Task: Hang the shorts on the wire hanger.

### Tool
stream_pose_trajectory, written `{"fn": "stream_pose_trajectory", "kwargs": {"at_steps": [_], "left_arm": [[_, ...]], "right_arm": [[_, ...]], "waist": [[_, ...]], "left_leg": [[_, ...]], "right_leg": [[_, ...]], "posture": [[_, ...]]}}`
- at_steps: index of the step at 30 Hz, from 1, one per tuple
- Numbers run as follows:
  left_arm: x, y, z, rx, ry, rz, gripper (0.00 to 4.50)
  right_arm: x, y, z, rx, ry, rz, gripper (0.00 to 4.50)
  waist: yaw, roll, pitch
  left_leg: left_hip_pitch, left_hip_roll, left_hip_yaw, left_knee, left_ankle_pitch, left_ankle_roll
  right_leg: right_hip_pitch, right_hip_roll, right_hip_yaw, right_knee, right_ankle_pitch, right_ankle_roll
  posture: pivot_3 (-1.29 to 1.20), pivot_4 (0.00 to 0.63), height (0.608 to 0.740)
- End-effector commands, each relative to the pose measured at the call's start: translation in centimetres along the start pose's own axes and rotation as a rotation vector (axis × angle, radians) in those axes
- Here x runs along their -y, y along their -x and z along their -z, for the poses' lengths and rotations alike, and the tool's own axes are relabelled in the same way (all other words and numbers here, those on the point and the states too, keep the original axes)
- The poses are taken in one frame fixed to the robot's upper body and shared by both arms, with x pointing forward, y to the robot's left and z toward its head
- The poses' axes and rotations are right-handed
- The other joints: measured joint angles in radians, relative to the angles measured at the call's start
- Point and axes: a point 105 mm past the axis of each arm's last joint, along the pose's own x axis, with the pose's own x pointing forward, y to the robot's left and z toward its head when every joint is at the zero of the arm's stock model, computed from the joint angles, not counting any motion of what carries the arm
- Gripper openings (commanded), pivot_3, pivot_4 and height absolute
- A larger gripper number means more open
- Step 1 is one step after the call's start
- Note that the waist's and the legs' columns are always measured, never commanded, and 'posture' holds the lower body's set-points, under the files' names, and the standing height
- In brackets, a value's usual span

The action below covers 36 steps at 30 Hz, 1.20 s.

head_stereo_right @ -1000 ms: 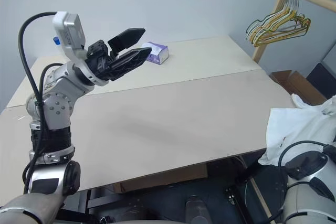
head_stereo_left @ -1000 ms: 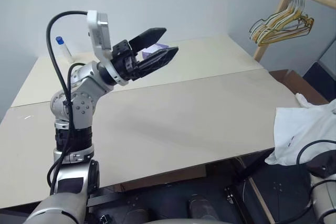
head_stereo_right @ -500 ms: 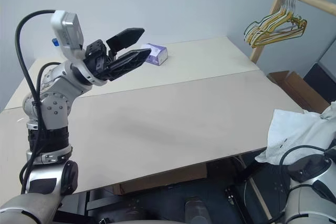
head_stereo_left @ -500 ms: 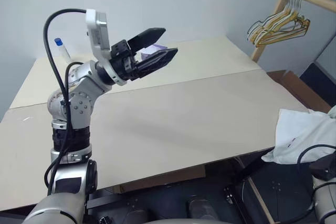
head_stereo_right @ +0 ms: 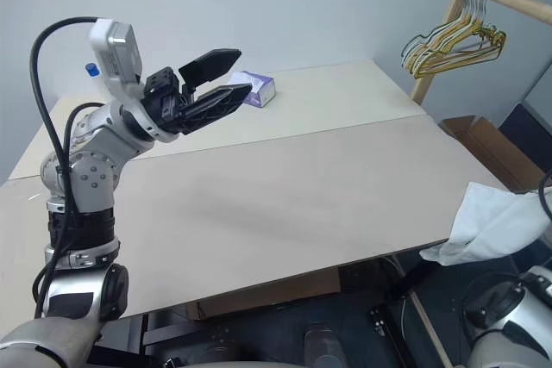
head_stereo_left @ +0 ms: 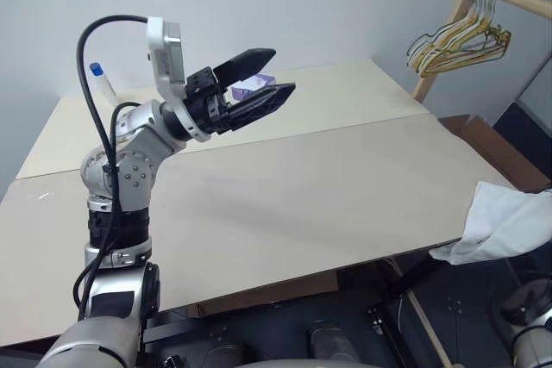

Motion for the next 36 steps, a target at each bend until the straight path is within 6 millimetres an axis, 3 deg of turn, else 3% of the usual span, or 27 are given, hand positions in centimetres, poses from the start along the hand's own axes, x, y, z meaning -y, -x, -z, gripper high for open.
{"fn": "stream_pose_trajectory", "kwargs": {"at_steps": [1,8,13,16,23,30,36], "left_arm": [[0.2,-0.5,-1.3,0.022,-0.061,0.023,4.5],[0.1,-0.6,-1.3,0.02,-0.066,0.033,4.5],[0.2,-0.3,-1.1,0.006,-0.075,0.024,4.5],[0.1,-0.1,-1.1,-0.001,-0.084,0.009,4.5],[0.1,1.0,-0.7,-0.029,-0.124,-0.058,4.5],[0.3,2.9,0.2,-0.082,-0.146,-0.135,4.5],[-0.6,6.4,3.4,-0.278,-0.247,-0.239,4.5]], "right_arm": [[0.0,1.9,-5.1,0.298,0.029,0.041,4.46],[-0.9,5.1,-8.5,0.663,0.043,0.069,4.46],[-3.3,9.1,-10.6,0.944,0.029,-0.044,4.46],[-5.1,10.8,-11.0,1.014,0.013,-0.164,4.46],[-13.0,16.2,-10.6,1.052,0.05,-0.737,4.46],[-20.2,21.2,-7.3,0.926,0.225,-1.345,4.46],[-22.2,24.5,-0.3,0.715,0.591,-1.831,4.46]], "waist": [[-0.003,0.0,0.0],[-0.012,0.0,0.0],[-0.017,0.0,0.0],[-0.019,0.0,0.001],[-0.013,-0.001,0.001],[0.028,-0.003,0.003],[0.09,-0.005,0.003]], "left_leg": [[0.0,0.0,0.0,0.0,0.0,0.0],[0.0,0.0,0.0,0.0,0.0,0.0],[0.0,0.0,0.0,0.0,0.0,0.0],[0.001,0.0,0.0,0.0,0.0,0.0],[0.002,0.001,0.0,0.0,0.0,0.0],[0.002,0.002,0.0,-0.001,0.0,0.0],[0.001,0.002,0.0,-0.002,0.0,0.001]], "right_leg": [[0.0,0.0,0.0,0.0,-0.001,0.001],[0.0,0.0,0.0,0.0,-0.001,0.002],[0.0,-0.001,0.001,0.0,-0.001,0.002],[0.0,0.0,0.001,0.0,-0.001,0.002],[0.001,0.0,0.001,0.001,0.002,-0.001],[0.0,0.0,0.0,0.0,0.002,-0.001],[-0.001,0.001,-0.002,-0.001,0.002,-0.002]], "posture": [[-0.13,0.001,0.74],[-0.13,0.0,0.74],[-0.11,0.0,0.74],[-0.09,0.0,0.74],[-0.05,0.0,0.74],[0.03,0.0,0.74],[0.08,0.0,0.74]]}}
